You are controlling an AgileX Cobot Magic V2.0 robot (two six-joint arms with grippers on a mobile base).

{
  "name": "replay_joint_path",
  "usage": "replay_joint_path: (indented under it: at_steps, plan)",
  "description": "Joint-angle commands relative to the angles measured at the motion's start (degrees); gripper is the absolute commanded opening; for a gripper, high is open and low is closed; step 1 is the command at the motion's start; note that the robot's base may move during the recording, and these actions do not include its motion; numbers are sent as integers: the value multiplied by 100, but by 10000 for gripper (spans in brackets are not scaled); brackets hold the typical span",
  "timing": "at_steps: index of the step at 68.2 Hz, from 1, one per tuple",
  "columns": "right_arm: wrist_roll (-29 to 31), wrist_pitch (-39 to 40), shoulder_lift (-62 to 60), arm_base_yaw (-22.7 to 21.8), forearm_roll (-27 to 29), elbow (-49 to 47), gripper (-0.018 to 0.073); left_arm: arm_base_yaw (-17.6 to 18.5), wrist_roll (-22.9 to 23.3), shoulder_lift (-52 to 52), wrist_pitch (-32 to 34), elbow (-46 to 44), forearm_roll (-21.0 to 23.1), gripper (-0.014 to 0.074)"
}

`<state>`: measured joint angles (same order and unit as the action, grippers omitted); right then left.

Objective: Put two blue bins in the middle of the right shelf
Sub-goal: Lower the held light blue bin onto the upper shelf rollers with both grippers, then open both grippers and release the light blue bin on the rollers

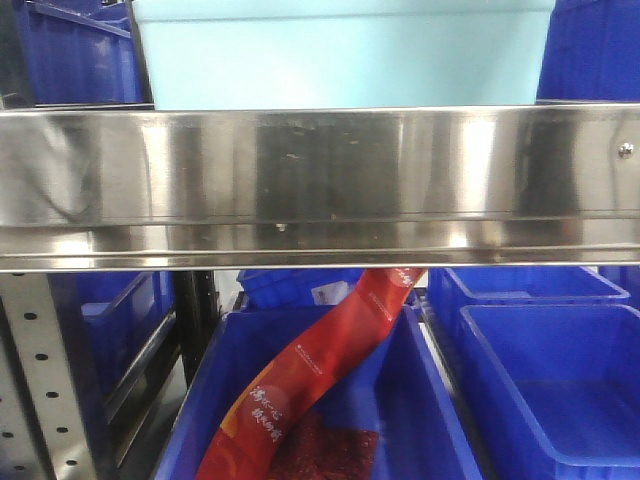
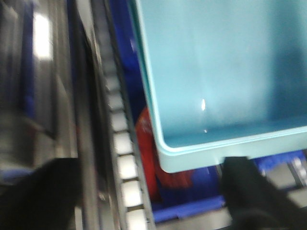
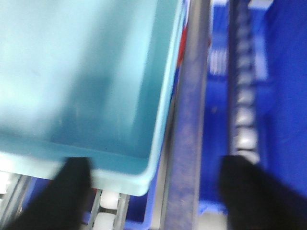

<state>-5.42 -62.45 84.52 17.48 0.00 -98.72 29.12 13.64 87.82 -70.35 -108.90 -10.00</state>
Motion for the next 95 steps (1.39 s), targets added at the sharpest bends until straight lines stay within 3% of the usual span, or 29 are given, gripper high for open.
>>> replay_joint_path:
  at_steps: [1,9,11,26,38,60,76,95]
  plan:
    - [-15,-76,-388,-31,-258,-37,171,22,-13,-515,39,18,-233,278]
    - [-15,-57,-844,-31,-411,260,-167,22,-13,-1232,39,580,-398,-48]
    - [-15,45,-973,-31,-425,458,-162,22,-13,-1455,174,906,-398,-109]
    - [-15,801,-1936,-31,-438,2120,-162,22,350,-3065,1585,3205,-435,-111]
    - [-15,1848,-2991,-31,-438,3975,-162,22,351,-4428,2923,5082,-435,-111]
    - [-15,3641,-5272,-31,-438,6687,-162,22,351,-6716,4663,7859,-467,-111]
    - [-15,3864,-7186,-31,-438,7471,-162,22,351,-7845,5004,8543,-590,-111]
    - [-15,3898,-8400,-31,-438,7756,-162,22,351,-8063,4976,8591,-629,-111]
